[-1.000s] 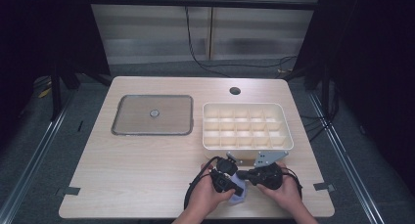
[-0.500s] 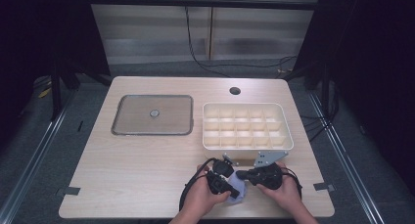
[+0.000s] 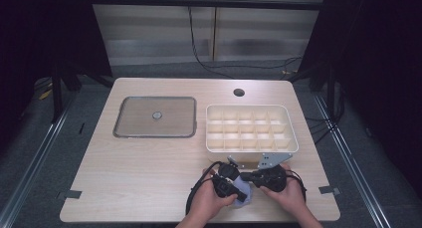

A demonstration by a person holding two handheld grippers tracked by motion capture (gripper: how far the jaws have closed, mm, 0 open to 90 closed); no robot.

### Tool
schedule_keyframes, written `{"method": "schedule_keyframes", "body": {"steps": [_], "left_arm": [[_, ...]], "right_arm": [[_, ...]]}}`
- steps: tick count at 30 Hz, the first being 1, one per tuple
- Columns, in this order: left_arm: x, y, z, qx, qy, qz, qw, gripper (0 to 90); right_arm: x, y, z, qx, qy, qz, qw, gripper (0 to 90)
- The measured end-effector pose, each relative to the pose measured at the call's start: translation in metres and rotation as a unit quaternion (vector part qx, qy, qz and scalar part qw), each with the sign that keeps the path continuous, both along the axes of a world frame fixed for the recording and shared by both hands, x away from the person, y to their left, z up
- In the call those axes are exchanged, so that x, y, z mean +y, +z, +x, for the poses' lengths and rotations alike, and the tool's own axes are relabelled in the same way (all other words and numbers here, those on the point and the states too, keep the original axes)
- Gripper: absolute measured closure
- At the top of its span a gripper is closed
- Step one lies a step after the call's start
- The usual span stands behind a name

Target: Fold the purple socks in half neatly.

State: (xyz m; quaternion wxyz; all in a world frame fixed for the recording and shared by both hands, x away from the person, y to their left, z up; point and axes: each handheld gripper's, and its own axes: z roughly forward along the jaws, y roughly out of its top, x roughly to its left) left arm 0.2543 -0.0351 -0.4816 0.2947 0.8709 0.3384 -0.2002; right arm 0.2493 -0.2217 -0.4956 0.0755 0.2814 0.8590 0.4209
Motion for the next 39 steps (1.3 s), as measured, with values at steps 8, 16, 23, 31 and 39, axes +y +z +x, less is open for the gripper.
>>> {"method": "schedule_keyframes", "body": {"steps": [8, 16, 23, 31, 39], "left_arm": [[0.001, 0.003, -0.001, 0.004, 0.003, -0.013, 0.9999, 88.0], [0.009, 0.018, 0.001, -0.012, -0.007, -0.018, 0.9997, 85.3], [0.02, 0.028, 0.008, -0.032, 0.007, -0.022, 0.9992, 82.2], [0.033, 0.028, 0.014, -0.046, 0.017, -0.005, 0.9988, 82.3], [0.042, 0.023, 0.018, -0.066, 0.027, 0.008, 0.9974, 80.8]], "right_arm": [[-0.001, 0.005, 0.0, 0.001, -0.011, 0.003, 0.9999, 81.3], [-0.001, 0.009, -0.002, 0.0, -0.011, 0.006, 0.9999, 81.0], [-0.003, 0.012, -0.004, 0.003, -0.015, 0.01, 0.9998, 80.1], [-0.01, 0.014, -0.005, 0.012, -0.027, 0.019, 0.9994, 77.6], [-0.019, 0.017, -0.007, 0.023, -0.044, 0.013, 0.9987, 73.9]]}}
